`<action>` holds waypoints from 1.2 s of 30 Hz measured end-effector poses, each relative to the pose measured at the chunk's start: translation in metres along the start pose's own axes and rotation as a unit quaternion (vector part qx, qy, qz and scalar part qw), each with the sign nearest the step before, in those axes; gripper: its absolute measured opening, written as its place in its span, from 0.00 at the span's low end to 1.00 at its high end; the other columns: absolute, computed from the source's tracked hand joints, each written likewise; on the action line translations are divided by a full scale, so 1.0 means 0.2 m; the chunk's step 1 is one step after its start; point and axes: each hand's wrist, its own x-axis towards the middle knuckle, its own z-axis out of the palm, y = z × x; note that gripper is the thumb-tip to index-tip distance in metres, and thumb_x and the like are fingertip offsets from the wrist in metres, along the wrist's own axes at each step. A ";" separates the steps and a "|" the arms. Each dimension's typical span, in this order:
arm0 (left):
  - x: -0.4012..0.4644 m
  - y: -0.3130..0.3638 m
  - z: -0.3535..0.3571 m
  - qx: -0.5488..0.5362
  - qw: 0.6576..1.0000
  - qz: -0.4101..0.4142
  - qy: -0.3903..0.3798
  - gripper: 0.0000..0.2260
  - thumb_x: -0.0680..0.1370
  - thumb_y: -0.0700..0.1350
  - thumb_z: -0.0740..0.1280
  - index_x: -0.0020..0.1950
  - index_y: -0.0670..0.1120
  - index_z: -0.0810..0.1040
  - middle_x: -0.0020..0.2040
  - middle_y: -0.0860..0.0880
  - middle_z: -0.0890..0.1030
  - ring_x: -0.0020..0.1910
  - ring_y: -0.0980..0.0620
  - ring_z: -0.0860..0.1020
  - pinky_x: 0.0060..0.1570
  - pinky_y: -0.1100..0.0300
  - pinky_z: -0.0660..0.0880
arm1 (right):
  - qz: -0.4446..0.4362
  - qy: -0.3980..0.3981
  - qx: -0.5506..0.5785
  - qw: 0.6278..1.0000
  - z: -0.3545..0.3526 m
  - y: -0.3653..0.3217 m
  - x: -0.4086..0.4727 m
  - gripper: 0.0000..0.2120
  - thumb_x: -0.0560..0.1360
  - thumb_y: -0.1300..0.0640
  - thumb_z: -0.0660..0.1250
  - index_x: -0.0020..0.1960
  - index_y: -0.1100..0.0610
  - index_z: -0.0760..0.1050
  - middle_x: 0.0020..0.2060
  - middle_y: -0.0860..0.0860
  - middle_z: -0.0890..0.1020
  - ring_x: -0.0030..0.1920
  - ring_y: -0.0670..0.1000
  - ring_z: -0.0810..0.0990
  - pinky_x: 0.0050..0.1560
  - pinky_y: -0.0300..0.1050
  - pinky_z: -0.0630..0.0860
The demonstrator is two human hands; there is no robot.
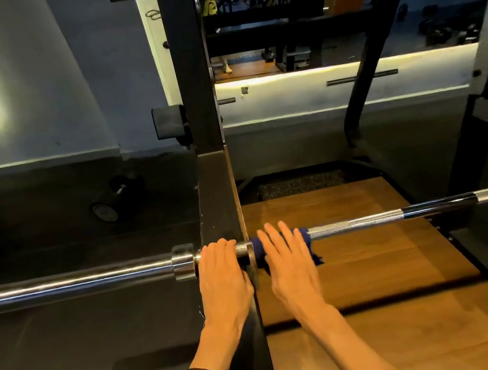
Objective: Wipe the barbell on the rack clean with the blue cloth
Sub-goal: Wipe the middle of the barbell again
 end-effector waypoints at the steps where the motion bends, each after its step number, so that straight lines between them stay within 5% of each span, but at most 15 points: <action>1: 0.00 0.00 0.00 0.003 1.000 0.004 -0.001 0.12 0.74 0.45 0.70 0.56 0.49 0.75 0.50 0.52 0.75 0.49 0.52 0.72 0.59 0.52 0.72 | -0.038 -0.006 0.001 0.999 -0.01 0.00 0.02 0.31 0.73 0.57 0.74 0.75 0.55 0.70 0.73 0.55 0.74 0.75 0.59 0.69 0.78 0.57 0.59; 4: 0.00 -0.02 0.00 -0.007 1.000 0.016 0.007 0.11 0.73 0.41 0.67 0.56 0.46 0.75 0.48 0.49 0.75 0.46 0.48 0.71 0.54 0.52 0.72 | -0.081 0.011 -0.020 0.996 -0.04 0.13 0.05 0.26 0.76 0.53 0.68 0.72 0.57 0.73 0.68 0.57 0.78 0.70 0.59 0.76 0.75 0.56 0.65; 9: -0.01 -0.02 -0.04 -0.020 0.999 0.027 0.003 0.13 0.71 0.37 0.64 0.56 0.45 0.74 0.48 0.49 0.73 0.45 0.50 0.68 0.50 0.55 0.69 | 0.053 0.029 -0.004 0.998 -0.11 0.46 -0.01 0.28 0.82 0.45 0.52 0.73 0.61 0.73 0.68 0.58 0.77 0.72 0.59 0.72 0.77 0.54 0.59; 14: -0.02 -0.02 -0.03 -0.037 0.999 0.030 -0.009 0.15 0.72 0.41 0.68 0.57 0.47 0.74 0.50 0.51 0.74 0.48 0.52 0.69 0.55 0.56 0.70 | 0.189 0.087 0.004 0.978 -0.05 0.24 0.00 0.21 0.81 0.55 0.56 0.68 0.61 0.76 0.67 0.58 0.78 0.74 0.62 0.69 0.77 0.62 0.60; 18: 0.02 -0.10 -0.04 -0.015 0.997 0.071 -0.029 0.15 0.71 0.39 0.67 0.57 0.46 0.75 0.50 0.49 0.75 0.47 0.50 0.70 0.51 0.55 0.73 | 0.013 0.042 0.004 0.999 -0.01 0.03 0.05 0.19 0.82 0.52 0.54 0.64 0.56 0.79 0.59 0.53 0.82 0.64 0.57 0.77 0.74 0.60 0.65; 21: 0.00 -0.10 -0.06 -0.018 0.995 0.087 -0.039 0.19 0.70 0.40 0.63 0.61 0.45 0.73 0.52 0.48 0.74 0.49 0.49 0.70 0.57 0.53 0.71 | -0.078 -0.002 -0.018 0.997 -0.04 0.13 0.11 0.23 0.83 0.48 0.50 0.65 0.54 0.79 0.55 0.51 0.82 0.56 0.54 0.79 0.69 0.54 0.70; 25: 0.00 -0.10 -0.06 0.020 0.994 0.098 -0.051 0.24 0.70 0.38 0.65 0.67 0.43 0.71 0.58 0.46 0.73 0.55 0.45 0.72 0.70 0.49 0.65 | -0.053 0.047 0.003 0.997 -0.08 0.37 0.11 0.25 0.85 0.47 0.49 0.63 0.59 0.80 0.52 0.54 0.82 0.51 0.59 0.80 0.62 0.56 0.70; 31: -0.01 -0.06 -0.10 0.049 0.991 0.079 -0.095 0.26 0.73 0.41 0.69 0.70 0.45 0.67 0.63 0.48 0.71 0.62 0.47 0.69 0.74 0.50 0.60 | 0.145 0.101 0.071 0.982 -0.05 0.23 0.01 0.20 0.83 0.53 0.54 0.65 0.60 0.79 0.64 0.57 0.80 0.71 0.61 0.71 0.76 0.61 0.59; 36: -0.02 -0.05 -0.13 0.098 0.986 0.084 -0.109 0.30 0.73 0.44 0.69 0.74 0.44 0.65 0.67 0.46 0.70 0.68 0.44 0.68 0.76 0.47 0.57 | 0.070 0.070 0.118 0.988 0.04 -0.13 0.01 0.17 0.80 0.61 0.64 0.68 0.56 0.77 0.67 0.54 0.79 0.75 0.58 0.69 0.79 0.56 0.53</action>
